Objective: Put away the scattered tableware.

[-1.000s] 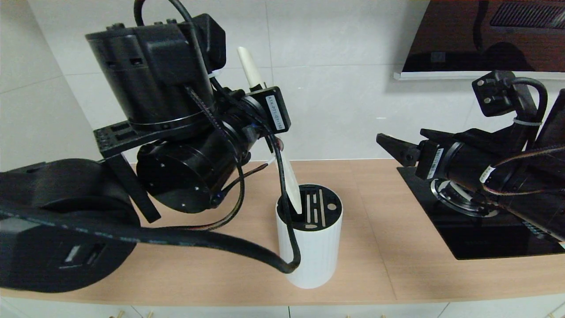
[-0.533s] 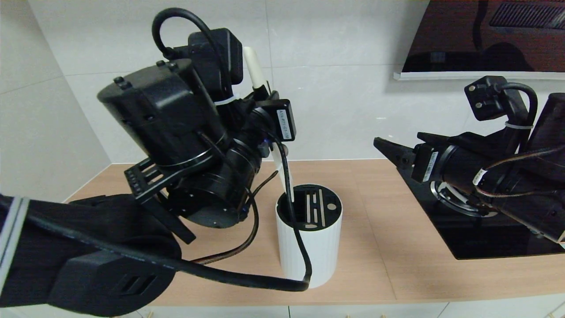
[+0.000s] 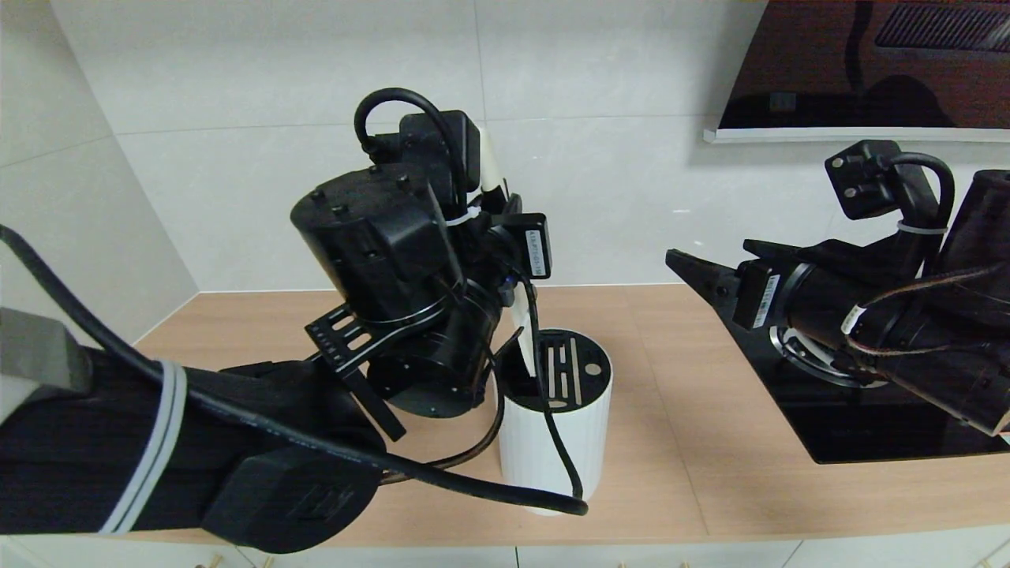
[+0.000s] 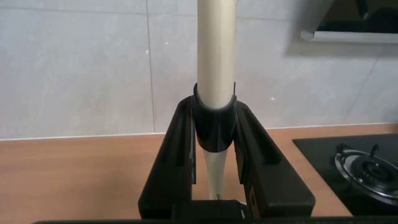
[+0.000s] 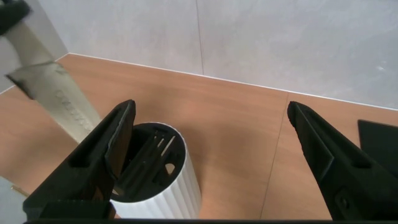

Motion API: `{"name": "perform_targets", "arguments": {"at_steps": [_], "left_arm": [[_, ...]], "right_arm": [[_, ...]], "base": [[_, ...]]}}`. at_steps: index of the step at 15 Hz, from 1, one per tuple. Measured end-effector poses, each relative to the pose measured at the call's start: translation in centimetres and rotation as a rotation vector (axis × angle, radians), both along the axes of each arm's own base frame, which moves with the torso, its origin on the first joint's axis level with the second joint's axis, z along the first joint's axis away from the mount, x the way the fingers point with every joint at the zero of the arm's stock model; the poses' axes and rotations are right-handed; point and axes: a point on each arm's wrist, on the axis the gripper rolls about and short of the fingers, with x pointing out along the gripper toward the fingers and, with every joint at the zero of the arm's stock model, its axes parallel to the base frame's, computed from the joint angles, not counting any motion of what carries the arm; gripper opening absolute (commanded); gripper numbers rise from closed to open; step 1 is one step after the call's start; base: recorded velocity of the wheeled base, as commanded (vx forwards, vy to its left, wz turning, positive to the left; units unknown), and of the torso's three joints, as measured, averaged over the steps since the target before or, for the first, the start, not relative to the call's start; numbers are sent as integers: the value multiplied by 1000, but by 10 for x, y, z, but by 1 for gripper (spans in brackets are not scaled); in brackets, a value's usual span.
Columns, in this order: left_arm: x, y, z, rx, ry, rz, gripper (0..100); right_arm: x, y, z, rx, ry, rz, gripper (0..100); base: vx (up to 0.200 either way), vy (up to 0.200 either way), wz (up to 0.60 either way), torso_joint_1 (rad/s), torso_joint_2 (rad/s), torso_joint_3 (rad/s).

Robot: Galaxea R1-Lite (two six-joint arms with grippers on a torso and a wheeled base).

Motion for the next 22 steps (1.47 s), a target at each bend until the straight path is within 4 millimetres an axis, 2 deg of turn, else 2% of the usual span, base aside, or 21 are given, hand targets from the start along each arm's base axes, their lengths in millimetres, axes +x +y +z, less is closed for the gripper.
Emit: {"name": "perform_targets", "arguments": {"at_steps": [15,22], "left_arm": [[13,-14,-43,57,88,-2,0],[18,-22,-70,89,147,-5,0]], "right_arm": [[1,1,-3,-7,6,1,100],[1,1,-3,-7,7,1,100]], "base": [[0,0,0,0,0,0],[0,0,0,0,0,0]]}}
